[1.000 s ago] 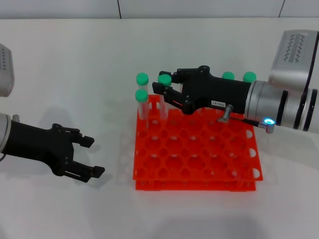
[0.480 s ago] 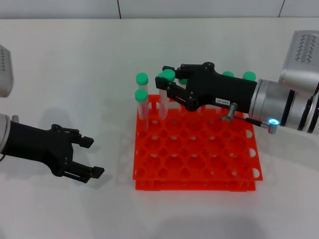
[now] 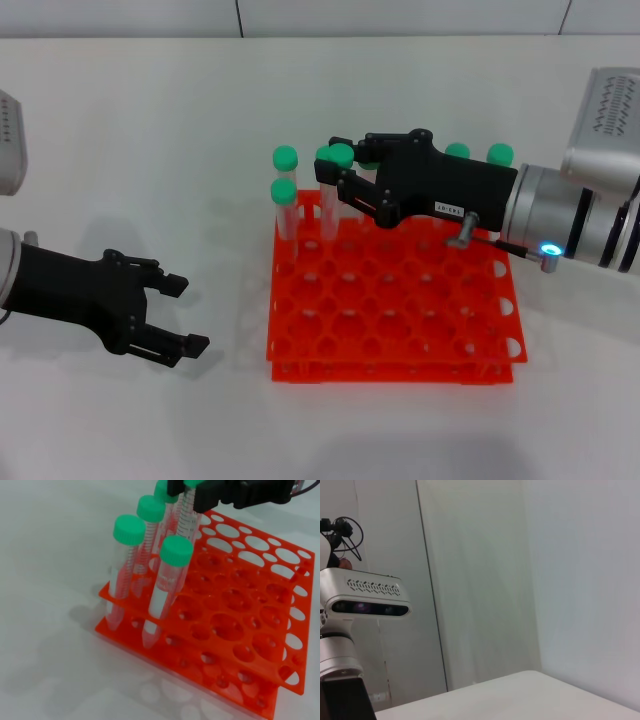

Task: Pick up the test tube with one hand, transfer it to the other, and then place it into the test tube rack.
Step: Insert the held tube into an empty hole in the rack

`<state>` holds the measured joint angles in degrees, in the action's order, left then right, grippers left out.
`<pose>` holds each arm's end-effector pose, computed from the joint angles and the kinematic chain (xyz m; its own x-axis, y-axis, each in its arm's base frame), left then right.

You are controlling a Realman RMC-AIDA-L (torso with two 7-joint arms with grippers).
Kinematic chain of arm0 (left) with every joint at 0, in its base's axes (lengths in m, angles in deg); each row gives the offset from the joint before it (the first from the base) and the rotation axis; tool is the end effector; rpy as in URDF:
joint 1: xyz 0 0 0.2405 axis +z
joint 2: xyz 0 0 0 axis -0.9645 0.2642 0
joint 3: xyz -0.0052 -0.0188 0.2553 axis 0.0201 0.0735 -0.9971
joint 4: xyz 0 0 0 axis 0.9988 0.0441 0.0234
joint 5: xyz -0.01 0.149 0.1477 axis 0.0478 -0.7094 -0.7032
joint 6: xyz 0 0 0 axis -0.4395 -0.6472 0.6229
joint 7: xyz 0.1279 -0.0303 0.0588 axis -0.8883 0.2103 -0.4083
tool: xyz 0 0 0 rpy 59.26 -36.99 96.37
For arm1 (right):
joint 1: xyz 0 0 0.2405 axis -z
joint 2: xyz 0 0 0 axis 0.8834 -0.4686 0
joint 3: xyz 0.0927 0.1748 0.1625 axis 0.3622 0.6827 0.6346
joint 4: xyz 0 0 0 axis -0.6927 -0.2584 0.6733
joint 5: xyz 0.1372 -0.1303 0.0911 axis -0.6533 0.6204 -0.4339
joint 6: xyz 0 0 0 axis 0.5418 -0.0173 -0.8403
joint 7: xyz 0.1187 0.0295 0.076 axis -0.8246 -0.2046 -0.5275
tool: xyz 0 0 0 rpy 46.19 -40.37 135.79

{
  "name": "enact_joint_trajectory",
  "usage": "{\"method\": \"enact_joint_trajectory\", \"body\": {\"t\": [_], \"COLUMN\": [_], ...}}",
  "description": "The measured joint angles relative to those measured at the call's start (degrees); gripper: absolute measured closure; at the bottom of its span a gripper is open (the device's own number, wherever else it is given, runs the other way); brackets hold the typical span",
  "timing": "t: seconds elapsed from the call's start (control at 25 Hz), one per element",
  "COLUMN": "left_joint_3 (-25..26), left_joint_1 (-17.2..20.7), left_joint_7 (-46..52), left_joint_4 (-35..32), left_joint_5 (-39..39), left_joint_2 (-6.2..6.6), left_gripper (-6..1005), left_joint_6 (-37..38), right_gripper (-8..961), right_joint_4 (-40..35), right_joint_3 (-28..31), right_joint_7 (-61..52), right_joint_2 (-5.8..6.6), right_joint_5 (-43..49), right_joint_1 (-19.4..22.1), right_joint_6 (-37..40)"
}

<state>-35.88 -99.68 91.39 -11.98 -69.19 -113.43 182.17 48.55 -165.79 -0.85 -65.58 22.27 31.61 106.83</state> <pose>-0.2726 0.3044 0.0275 0.9049 0.4252 0.0212 0.4250 -0.8993 -0.1029 0.1757 0.3500 -0.0799 0.7521 -0.1169 -0.6486 -0.3559 -0.9003 -0.2504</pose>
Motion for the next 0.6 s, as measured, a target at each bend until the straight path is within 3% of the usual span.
{"method": "enact_joint_trajectory", "body": {"t": [0.6], "left_joint_3": [0.20], "left_joint_1": [-0.06], "left_joint_7": [0.00], "left_joint_4": [-0.05], "left_joint_5": [0.09], "left_joint_2": [-0.07], "left_gripper": [124], "left_joint_6": [0.00], "right_gripper": [688], "right_joint_4": [0.05], "right_joint_3": [-0.19], "right_joint_7": [3.17], "right_joint_2": [0.00], "right_joint_5": [-1.46], "right_joint_1": [1.24], "right_joint_6": [2.08]}}
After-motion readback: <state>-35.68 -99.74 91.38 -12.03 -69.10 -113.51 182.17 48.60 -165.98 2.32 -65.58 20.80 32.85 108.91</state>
